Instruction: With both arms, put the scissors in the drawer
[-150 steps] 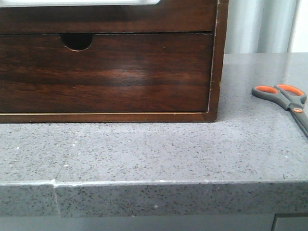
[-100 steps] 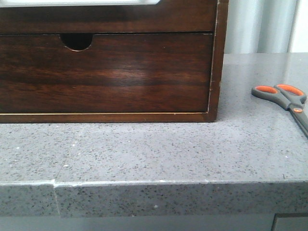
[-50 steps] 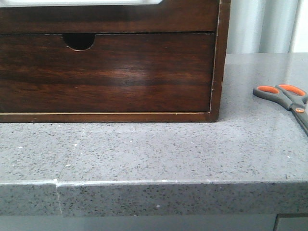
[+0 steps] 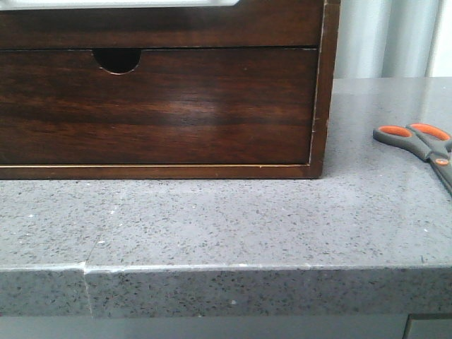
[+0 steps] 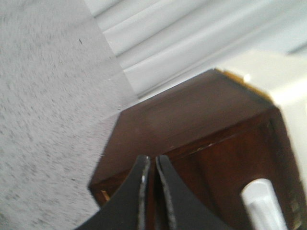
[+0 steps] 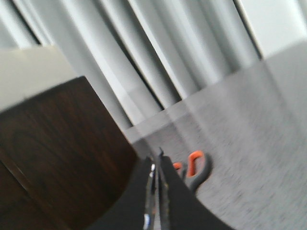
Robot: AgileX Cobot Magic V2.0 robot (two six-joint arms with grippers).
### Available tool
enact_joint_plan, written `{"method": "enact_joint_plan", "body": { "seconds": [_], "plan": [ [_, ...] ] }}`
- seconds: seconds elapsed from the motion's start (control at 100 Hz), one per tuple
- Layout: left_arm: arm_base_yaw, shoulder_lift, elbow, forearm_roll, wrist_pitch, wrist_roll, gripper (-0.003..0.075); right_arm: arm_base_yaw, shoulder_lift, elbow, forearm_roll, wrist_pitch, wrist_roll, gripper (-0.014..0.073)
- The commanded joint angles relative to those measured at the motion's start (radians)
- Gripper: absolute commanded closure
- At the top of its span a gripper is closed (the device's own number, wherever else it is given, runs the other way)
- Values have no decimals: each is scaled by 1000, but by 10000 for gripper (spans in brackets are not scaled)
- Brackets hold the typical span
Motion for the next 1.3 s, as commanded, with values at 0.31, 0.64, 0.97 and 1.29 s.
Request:
{"method": "enact_joint_plan", "body": {
  "seconds": [0.31, 0.64, 0.97, 1.29],
  "plan": [
    [2, 185, -303, 32, 313, 57, 738, -7, 105, -316, 143, 165, -5, 627],
    [-17, 562, -481, -216, 515, 138, 316, -7, 385, -434, 476, 310, -3, 156],
    [-169, 815, -541, -642, 592, 390, 334, -7, 462, -434, 481, 320, -11, 116],
    [-248, 1048, -619, -707, 600, 400, 336, -7, 462, -434, 481, 315, -24, 116]
  ]
}}
